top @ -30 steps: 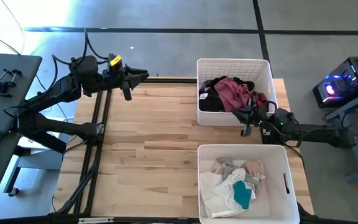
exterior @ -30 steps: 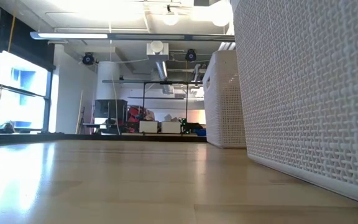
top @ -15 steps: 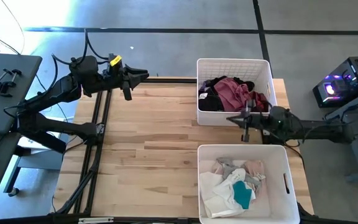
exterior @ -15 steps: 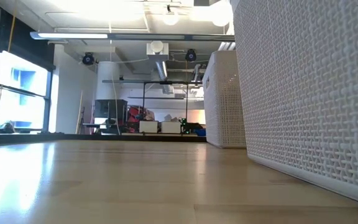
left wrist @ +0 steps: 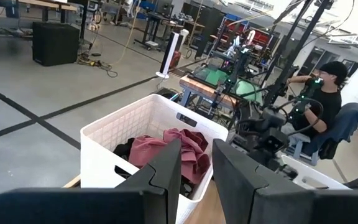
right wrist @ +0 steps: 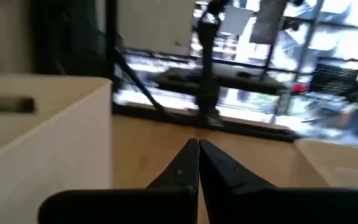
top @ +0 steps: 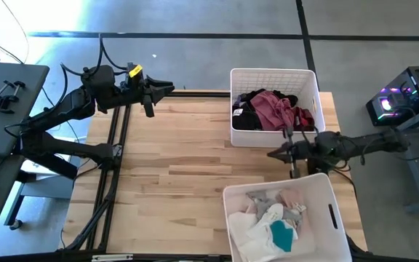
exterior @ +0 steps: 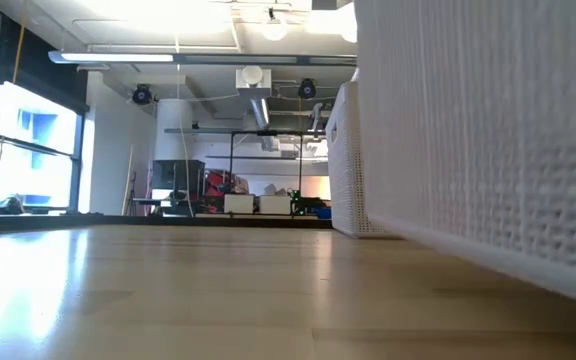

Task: Sort clothes
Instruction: Return to home position

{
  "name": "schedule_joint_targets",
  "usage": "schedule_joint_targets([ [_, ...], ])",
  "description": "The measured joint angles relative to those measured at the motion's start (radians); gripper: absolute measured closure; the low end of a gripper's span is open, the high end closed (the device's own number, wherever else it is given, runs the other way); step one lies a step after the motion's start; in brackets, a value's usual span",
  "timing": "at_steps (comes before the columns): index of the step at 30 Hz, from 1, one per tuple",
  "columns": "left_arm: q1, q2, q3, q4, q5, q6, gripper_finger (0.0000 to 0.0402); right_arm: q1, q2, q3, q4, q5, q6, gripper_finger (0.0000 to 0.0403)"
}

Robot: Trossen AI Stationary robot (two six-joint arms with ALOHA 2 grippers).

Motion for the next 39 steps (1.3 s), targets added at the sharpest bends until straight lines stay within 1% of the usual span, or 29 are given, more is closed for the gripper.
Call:
schedule_joint_targets([
  [4,0.000,0.000,0.000,-0.001,0.000,0.000,0.0323,0.038,0.007,0.001,-0.014,-0.019,0.123,0.0403],
  [15,-0.001,0.008,0.000,-0.007,-0.005,0.011,0.0324,0.034,0.067,0.001,-0.020,-0.019,0.187,0.0403],
  [22,-0.040,0.053,0.000,-0.009,-0.032,0.098,0.0352,-0.008,0.064,0.001,-0.030,-0.002,0.332,0.0403],
  [26,-0.053,0.078,0.000,-0.006,-0.039,0.107,0.0371,-0.022,0.064,0.001,-0.064,0.001,0.336,0.0403],
  [29,-0.053,0.091,0.000,-0.006,-0.039,0.107,0.0382,-0.042,0.064,0.001,-0.075,0.012,0.300,0.0403],
  [33,-0.064,0.100,0.002,-0.012,-0.018,0.155,0.0397,-0.070,0.064,0.000,-0.080,0.065,0.262,0.0403],
  [34,-0.070,0.105,0.014,-0.031,-0.003,0.164,0.0399,-0.076,0.064,0.000,-0.079,0.078,0.257,0.0403],
  [36,-0.088,0.123,0.069,-0.126,0.041,0.156,0.0400,-0.088,0.064,0.000,-0.073,0.087,0.253,0.0403],
  [39,-0.139,0.171,0.190,-0.392,0.128,0.127,0.0401,-0.098,0.064,0.000,-0.073,0.089,0.252,0.0403],
])
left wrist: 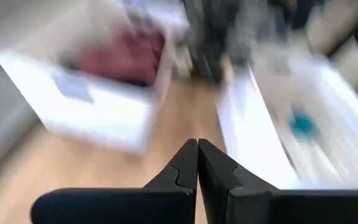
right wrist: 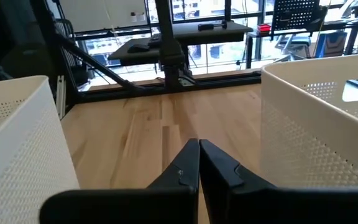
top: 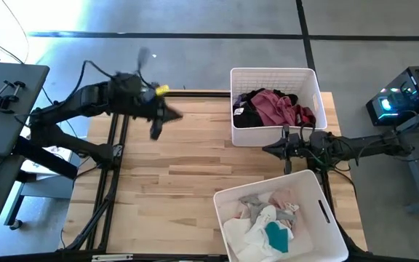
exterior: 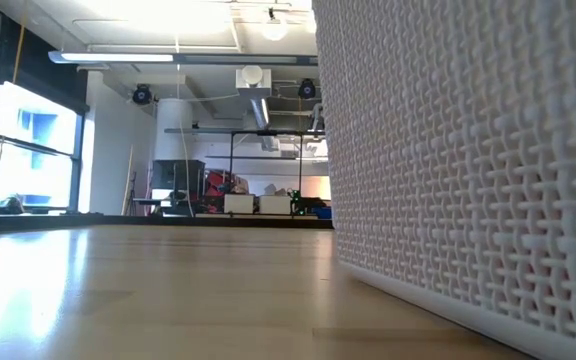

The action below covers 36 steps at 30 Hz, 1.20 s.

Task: Sort clothes
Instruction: Return to home position

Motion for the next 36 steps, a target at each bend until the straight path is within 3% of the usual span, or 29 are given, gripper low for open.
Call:
schedule_joint_targets([
  [4,-0.111,0.089,0.087,-0.276,0.118,-0.115,0.0401,-0.001,0.000,0.000,0.000,0.004,0.000,0.0403],
  [7,-0.216,0.145,0.075,-0.330,0.265,-0.190,0.0401,-0.001,0.000,0.000,0.000,0.005,0.013,0.0403],
  [10,-0.311,0.182,0.039,-0.305,0.303,-0.229,0.0401,-0.001,0.000,0.000,0.000,0.007,0.017,0.0403],
  [13,-0.362,0.191,-0.028,-0.210,0.286,-0.264,0.0401,-0.001,0.000,0.000,0.000,0.008,0.018,0.0403],
  [19,-0.418,0.166,-0.261,0.209,0.237,-0.414,0.0401,-0.001,0.000,0.000,-0.002,0.012,0.020,0.0403],
  [23,-0.473,0.179,-0.376,0.321,0.228,-0.430,0.0401,-0.001,0.000,0.001,-0.005,0.012,0.054,0.0403],
  [30,-0.498,0.266,-0.440,0.480,0.117,-0.363,0.0401,-0.002,0.000,0.001,-0.008,0.013,0.062,0.0403],
  [33,-0.473,0.339,-0.441,0.597,0.150,-0.343,0.0401,-0.002,0.000,0.001,-0.009,0.013,0.063,0.0403],
  [36,-0.445,0.382,-0.441,0.712,0.244,-0.301,0.0401,-0.002,0.000,0.001,-0.009,0.013,0.063,0.0403],
])
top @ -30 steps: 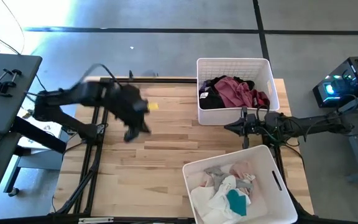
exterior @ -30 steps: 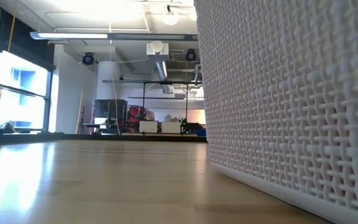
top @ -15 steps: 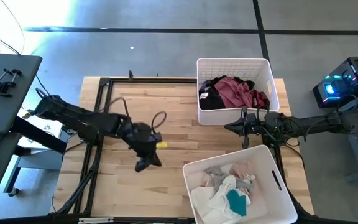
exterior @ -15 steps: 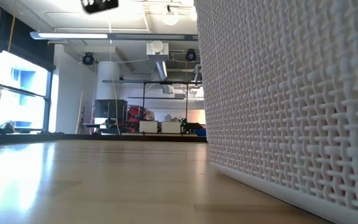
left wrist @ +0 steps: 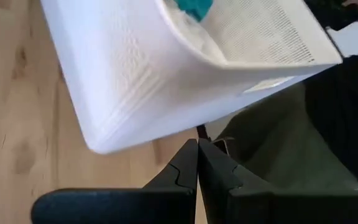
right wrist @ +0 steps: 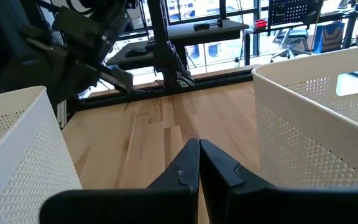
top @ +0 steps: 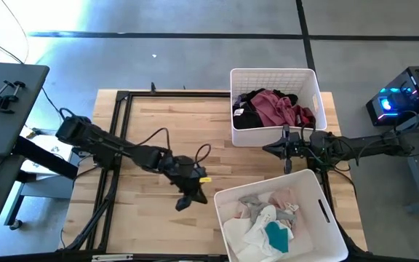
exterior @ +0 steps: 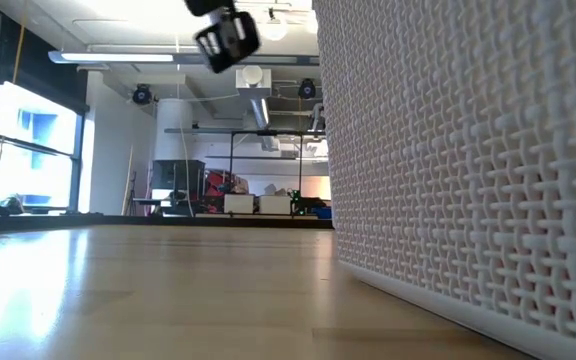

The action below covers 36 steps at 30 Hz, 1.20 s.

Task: Sort clothes
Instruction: Return to home position

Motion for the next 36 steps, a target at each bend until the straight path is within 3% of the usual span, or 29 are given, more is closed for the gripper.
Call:
schedule_joint_targets([
  [7,0.053,0.012,0.000,0.026,0.006,0.059,0.0401,0.000,-0.012,0.015,0.034,0.005,-0.050,0.0403],
  [15,0.123,0.017,0.000,0.164,0.021,0.132,0.0401,-0.001,-0.021,0.171,0.028,0.092,-0.166,0.0403],
  [19,0.167,0.056,0.002,0.209,0.093,0.156,0.0401,-0.001,-0.020,0.258,-0.042,0.137,-0.192,0.0403],
  [22,0.195,0.032,0.000,0.097,0.172,0.124,0.0401,-0.001,-0.017,0.335,-0.139,0.172,-0.237,0.0403],
  [28,0.130,-0.143,0.089,-0.360,0.279,0.111,0.0401,0.000,0.015,0.487,-0.184,0.243,-0.185,0.0403],
  [32,0.054,-0.169,0.083,-0.324,0.344,-0.036,0.0401,0.000,0.052,0.549,-0.183,0.246,-0.211,0.0403],
  [36,0.035,-0.095,0.054,-0.186,0.231,-0.060,0.0401,0.000,0.089,0.576,-0.184,0.247,-0.226,0.0403],
])
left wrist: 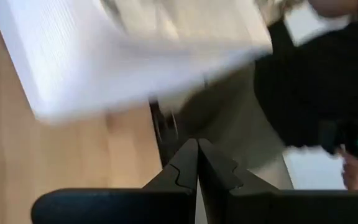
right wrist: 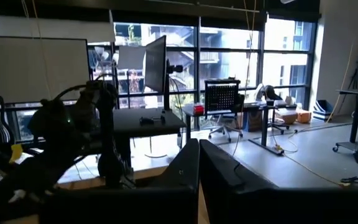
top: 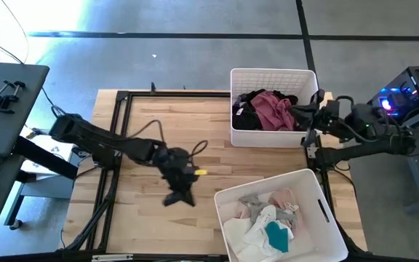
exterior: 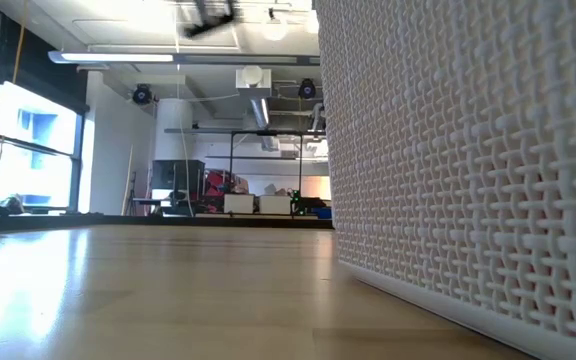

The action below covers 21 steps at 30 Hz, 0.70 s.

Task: Sort clothes
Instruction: Return to home position

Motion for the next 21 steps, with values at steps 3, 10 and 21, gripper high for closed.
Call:
schedule_joint_targets([
  [3,0.028,0.081,0.000,0.153,-0.013,0.018,0.0401,0.000,0.026,0.000,0.000,0.000,0.016,0.0403],
  [10,0.123,0.255,-0.002,0.443,-0.006,0.039,0.0401,0.002,0.065,0.000,-0.005,0.000,0.026,0.0403],
  [21,0.209,0.298,0.177,0.423,-0.017,0.075,0.0401,0.002,0.062,0.000,-0.013,0.000,0.025,0.0403],
])
